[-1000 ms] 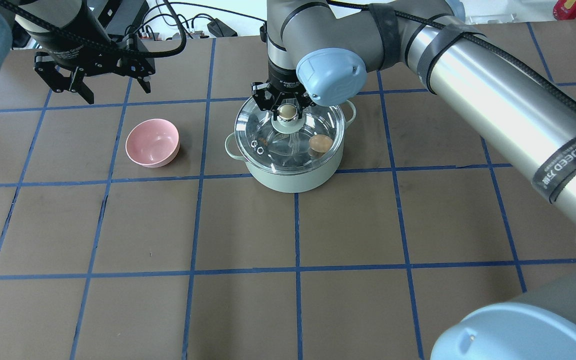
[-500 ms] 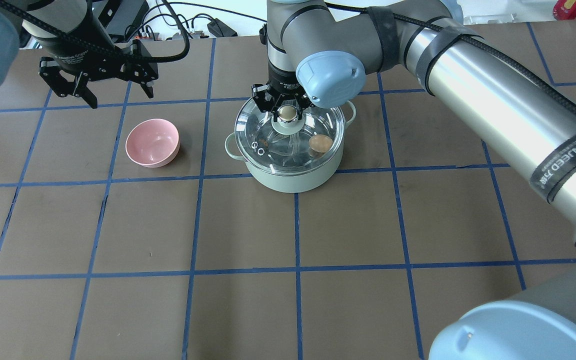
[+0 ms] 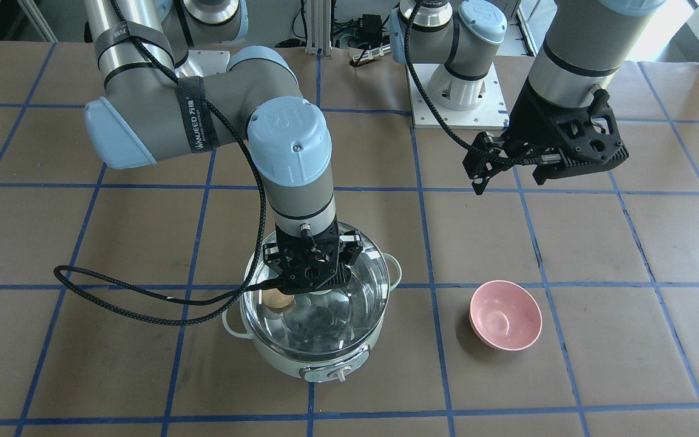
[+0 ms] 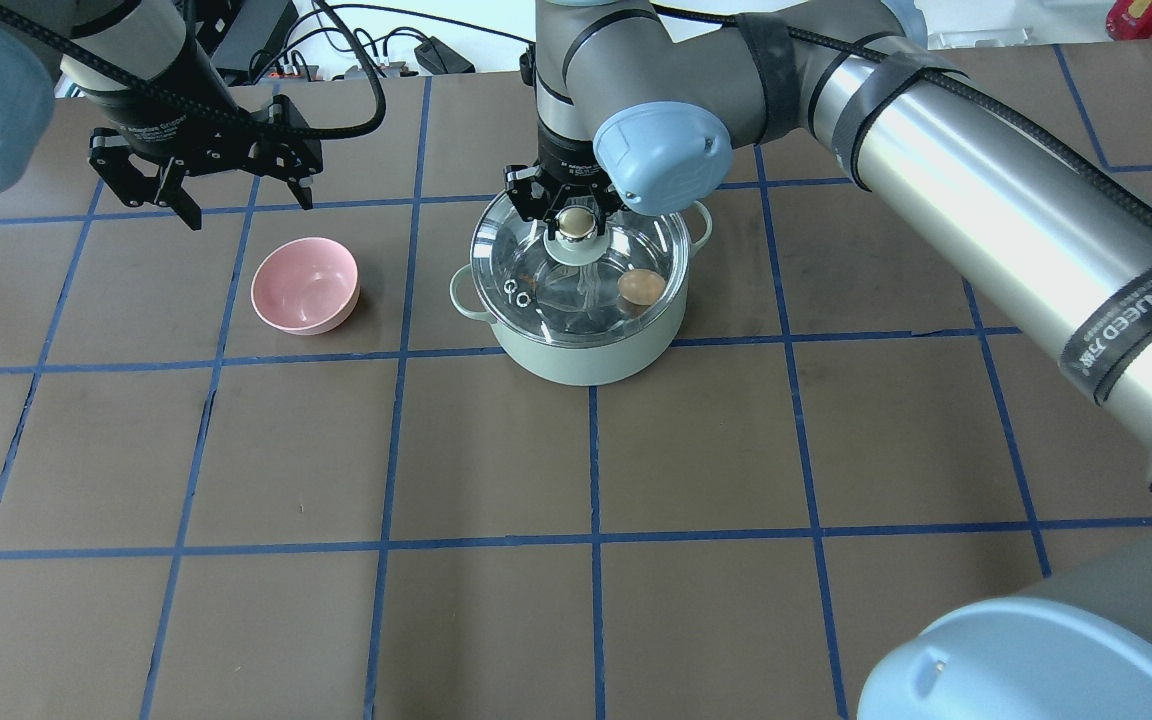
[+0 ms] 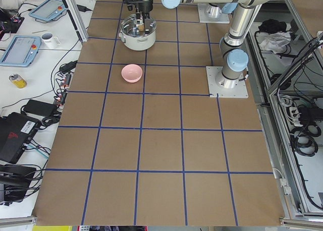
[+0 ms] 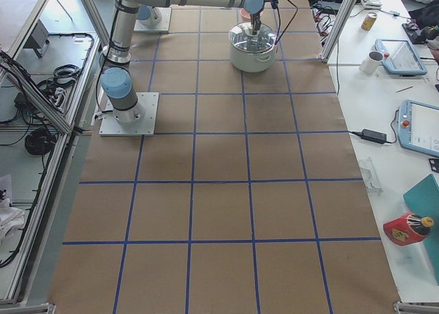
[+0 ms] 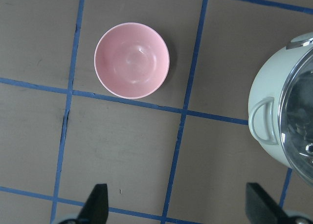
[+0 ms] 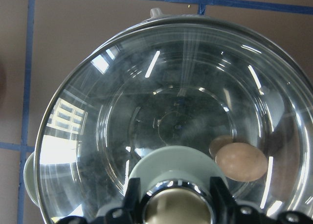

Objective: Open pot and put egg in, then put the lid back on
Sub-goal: 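Lower the glass lid onto the pot with the right gripper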

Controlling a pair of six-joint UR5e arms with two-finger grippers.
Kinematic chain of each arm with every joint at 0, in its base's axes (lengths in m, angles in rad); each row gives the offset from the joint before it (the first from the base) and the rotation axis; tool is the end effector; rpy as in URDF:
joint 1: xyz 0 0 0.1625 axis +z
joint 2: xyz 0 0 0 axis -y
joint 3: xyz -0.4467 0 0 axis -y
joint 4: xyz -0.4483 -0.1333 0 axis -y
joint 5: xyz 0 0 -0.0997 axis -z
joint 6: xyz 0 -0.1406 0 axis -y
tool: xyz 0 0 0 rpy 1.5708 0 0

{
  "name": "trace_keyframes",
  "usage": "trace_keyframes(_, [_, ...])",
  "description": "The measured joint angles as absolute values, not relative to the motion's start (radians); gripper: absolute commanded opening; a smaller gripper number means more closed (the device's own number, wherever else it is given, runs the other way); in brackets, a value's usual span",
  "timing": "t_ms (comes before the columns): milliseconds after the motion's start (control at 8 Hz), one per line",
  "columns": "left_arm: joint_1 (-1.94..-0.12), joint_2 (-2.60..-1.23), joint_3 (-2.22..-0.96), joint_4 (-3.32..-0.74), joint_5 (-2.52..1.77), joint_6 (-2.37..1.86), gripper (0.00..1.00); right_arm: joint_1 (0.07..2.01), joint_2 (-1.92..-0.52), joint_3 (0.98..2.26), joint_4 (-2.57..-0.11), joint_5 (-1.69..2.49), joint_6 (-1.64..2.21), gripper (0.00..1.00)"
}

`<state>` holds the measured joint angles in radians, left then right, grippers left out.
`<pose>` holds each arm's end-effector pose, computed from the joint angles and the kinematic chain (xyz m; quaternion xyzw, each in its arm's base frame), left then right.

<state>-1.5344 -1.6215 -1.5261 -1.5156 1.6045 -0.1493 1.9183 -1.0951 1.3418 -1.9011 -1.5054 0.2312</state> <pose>-0.1075 -0.5817 0.4705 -0.0931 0.9952 -0.0255 0.0154 0.3895 -0.6570 0.3186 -0.0594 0.9968 -0.0307 0.0432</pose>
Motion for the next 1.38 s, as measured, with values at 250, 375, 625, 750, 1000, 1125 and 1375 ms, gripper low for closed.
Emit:
trace_keyframes(250, [-1.535,-1.622,-1.527,-1.516,1.605,-0.150,1.00,1.912,-1.096,1.341,-1.903,-1.510,0.220,0.00])
trace_keyframes(375, [-1.535,-1.622,-1.528,-1.516,1.605,-0.150,1.00,1.910,-1.096,1.341,-1.904,-1.510,0.218,0.00])
trace_keyframes(625, [-1.535,-1.623,-1.528,-1.516,1.605,-0.150,1.00,1.909,-1.094,1.342,-1.910,-1.511,0.214,0.00])
trace_keyframes(750, [-1.535,-1.623,-1.528,-1.516,1.605,-0.150,1.00,1.909,-1.093,1.342,-1.914,-1.510,0.213,0.00])
trace_keyframes(1000, [-1.535,-1.623,-1.528,-1.516,1.605,-0.150,1.00,1.909,-1.091,1.342,-1.916,-1.508,0.211,0.00])
trace_keyframes(1125, [-1.535,-1.623,-1.528,-1.516,1.605,-0.150,1.00,1.909,-1.089,1.343,-1.916,-1.508,0.211,0.00])
trace_keyframes(1375, [-1.535,-1.624,-1.528,-1.514,1.605,-0.150,1.00,1.908,-1.088,1.343,-1.916,-1.505,0.210,0.00])
